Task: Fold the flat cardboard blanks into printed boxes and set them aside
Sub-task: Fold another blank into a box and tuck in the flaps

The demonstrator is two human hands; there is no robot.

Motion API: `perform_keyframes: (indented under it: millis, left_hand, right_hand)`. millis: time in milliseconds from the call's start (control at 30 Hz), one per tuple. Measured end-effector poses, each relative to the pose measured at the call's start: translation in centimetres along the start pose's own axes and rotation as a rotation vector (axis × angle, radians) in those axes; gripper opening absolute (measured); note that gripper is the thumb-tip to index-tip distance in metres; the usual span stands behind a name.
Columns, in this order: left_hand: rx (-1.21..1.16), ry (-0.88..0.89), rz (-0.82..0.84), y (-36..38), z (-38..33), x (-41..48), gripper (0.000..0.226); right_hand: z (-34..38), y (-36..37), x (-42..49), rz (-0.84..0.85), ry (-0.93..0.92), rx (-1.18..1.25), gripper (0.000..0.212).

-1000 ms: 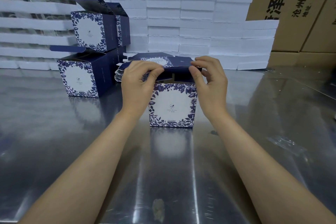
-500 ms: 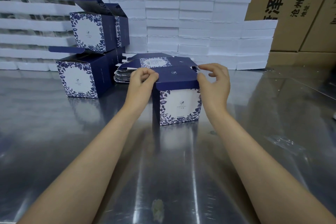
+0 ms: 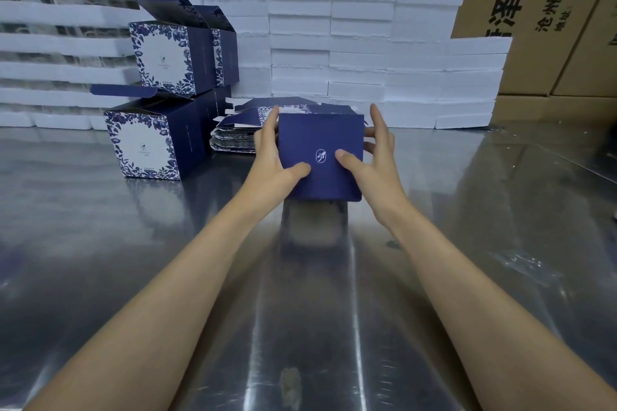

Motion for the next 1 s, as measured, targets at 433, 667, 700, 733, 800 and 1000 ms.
perform_keyframes:
  millis: [433, 667, 700, 733, 800, 1000]
  left_hand:
    - [0.19, 0.073, -0.28, 0.3, -1.2, -1.4, 0.047]
    - [0.177, 0.086, -0.327, 0.0, -1.3, -1.1, 0.032]
    - [0.179, 0.092, -0.333, 0.1, -1.3, -1.2, 0.031]
    - [0.192, 0.101, -0.34, 0.2, -1.4, -1.3, 0.031]
    - [0.236, 0.123, -0.357, 0.5, -1.8, -1.6, 0.032]
    - [0.223, 0.12, -0.412, -0.3, -2.2, -1.5, 0.026]
  right_hand:
    - [0.8, -0.1, -0.3, -0.14, -0.091, -0.081, 0.03]
    - [1.0, -0.4, -0.2, -0.136, -0.158, -0.138, 0.013]
    - [0.9, -0.3, -0.2, -0.152, -0.141, -0.142, 0.016]
    - [0.9, -0.2, -0.3, -0.179, -0.119, -0.154, 0.022]
    - [0.9, -0.2, -0.4, -0.229, -0.076, -0.197, 0.035]
    - [1.3, -0.2, -0.4, -0.21, -0.123, -0.128, 0.022]
Point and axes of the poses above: each hand's wrist, its own x-axis towards the middle knuckle, its own y-axis out of the palm, z = x × y, the point moved 5 cm from there along x, towards the middle knuckle, and after that the axes turned 3 degrees about z, right-handed, at the moved point
